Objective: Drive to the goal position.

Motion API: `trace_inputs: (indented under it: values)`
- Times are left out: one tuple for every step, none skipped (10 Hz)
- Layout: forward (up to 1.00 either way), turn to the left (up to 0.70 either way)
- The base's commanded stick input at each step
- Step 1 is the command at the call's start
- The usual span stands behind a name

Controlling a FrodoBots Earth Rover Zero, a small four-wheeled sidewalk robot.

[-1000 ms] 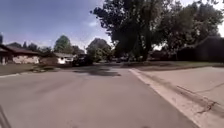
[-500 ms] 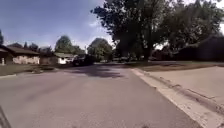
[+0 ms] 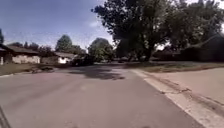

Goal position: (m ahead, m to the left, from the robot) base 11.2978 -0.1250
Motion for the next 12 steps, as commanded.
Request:
trace_inputs:
  values:
    - [0.69, 0.03]
    - [0.69, 0.03]
    - [0.69, 0.03]
    - [0.69, 0.03]
    - [0.69, 0.03]
    - [0.69, 0.03]
    - [0.69, 0.03]
    - [0.69, 0.03]
    - [0.69, 0.03]
    - [0.69, 0.03]
    - [0.69, 0.03]
    - [0.69, 0.03]
